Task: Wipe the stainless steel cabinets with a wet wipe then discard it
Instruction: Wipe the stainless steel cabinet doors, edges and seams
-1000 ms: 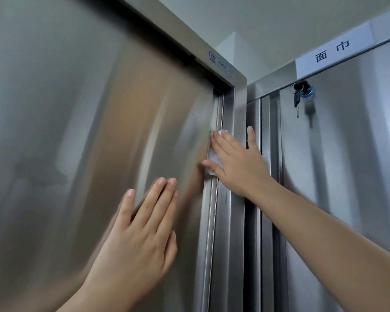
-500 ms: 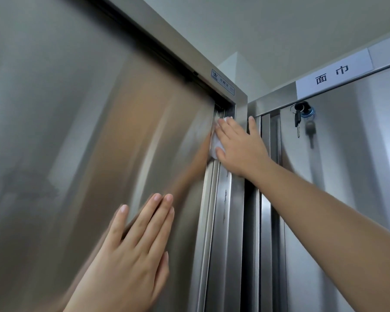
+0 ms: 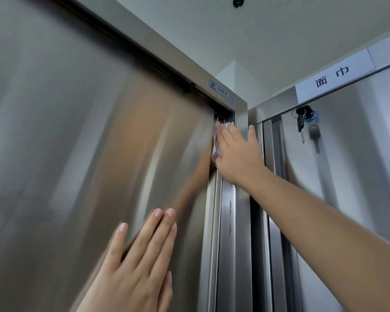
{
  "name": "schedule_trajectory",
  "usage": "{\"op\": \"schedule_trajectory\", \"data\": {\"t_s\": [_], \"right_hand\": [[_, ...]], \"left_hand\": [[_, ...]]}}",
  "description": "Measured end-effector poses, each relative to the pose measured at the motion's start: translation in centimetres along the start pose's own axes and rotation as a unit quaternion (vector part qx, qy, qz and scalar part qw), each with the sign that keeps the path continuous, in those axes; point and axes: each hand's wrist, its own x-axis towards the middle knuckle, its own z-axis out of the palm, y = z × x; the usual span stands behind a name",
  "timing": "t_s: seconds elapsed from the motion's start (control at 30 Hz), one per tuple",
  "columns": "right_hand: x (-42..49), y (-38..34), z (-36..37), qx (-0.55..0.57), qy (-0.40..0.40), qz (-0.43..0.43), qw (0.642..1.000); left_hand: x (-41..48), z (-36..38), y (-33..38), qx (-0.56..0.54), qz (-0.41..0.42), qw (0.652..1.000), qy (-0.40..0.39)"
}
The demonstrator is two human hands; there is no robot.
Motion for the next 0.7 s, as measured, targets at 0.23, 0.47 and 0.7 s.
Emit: {"op": "schedule_trajectory", "data": {"t_s": [0.23, 0.47, 0.7], "right_hand": [[0.6, -0.4, 0.3, 0.005, 0.006, 0.029, 1.0], [-4.1, -1.2, 1.0, 0.028, -0.013, -0.021, 0.999], [1.7, 2.0, -0.7, 0.023, -0.004, -0.03, 0.999]], "left_hand": [[0.1, 0.1, 0.1, 0.022, -0.002, 0.999, 0.026], [0.1, -0.1, 0.0, 0.028, -0.013, 0.999, 0.02], [0.1, 0.0, 0.1, 0.012, -0.008, 1.0, 0.0]]}}
